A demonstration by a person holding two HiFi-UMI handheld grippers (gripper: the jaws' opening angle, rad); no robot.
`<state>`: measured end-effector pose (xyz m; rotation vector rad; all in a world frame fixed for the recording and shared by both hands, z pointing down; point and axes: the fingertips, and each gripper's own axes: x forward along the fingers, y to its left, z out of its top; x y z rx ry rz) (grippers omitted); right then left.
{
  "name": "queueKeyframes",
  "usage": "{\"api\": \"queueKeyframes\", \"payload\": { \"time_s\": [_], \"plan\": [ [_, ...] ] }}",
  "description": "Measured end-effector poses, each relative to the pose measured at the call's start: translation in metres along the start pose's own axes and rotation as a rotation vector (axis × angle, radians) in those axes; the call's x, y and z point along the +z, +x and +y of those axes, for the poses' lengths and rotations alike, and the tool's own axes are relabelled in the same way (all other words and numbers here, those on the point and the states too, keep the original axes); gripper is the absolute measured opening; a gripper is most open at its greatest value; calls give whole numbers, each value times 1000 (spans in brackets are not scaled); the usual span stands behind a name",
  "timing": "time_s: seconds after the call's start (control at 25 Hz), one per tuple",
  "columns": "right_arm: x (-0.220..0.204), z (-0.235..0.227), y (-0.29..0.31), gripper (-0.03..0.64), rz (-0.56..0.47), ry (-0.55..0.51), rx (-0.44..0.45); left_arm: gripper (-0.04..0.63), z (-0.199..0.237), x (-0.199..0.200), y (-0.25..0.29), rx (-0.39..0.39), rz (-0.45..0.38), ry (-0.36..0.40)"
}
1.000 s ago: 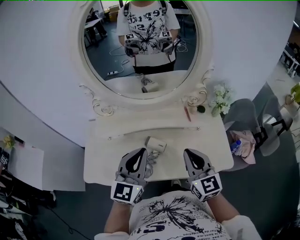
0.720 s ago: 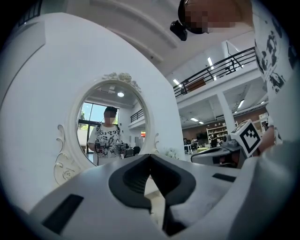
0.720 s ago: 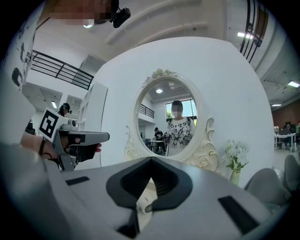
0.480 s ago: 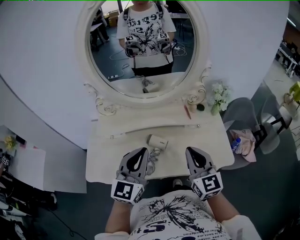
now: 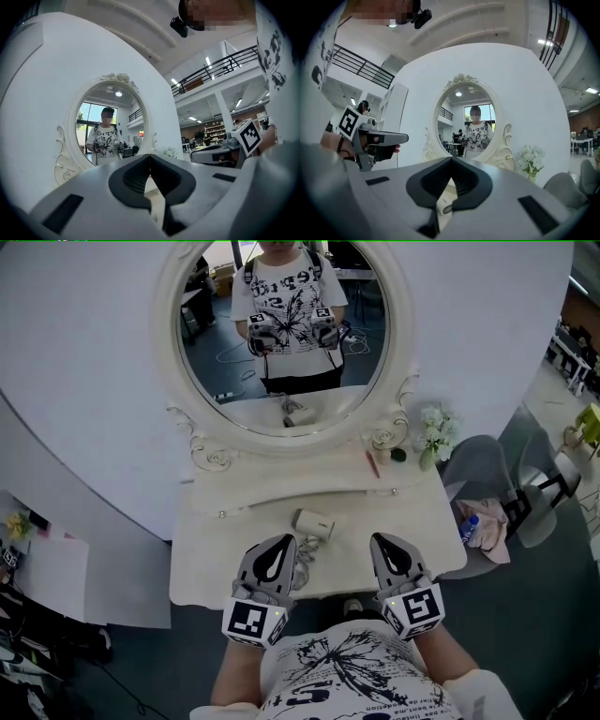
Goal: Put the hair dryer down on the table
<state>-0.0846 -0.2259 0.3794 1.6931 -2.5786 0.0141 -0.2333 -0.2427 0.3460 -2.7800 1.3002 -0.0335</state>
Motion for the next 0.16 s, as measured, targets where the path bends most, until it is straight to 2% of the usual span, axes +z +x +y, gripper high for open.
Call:
{"api": "queueKeyframes", "payload": {
  "time_s": [0.16],
  "plan": [
    [0,1,0,17,-3,3,-3,21,0,-1,1,-2,8,-5]
  ]
}}
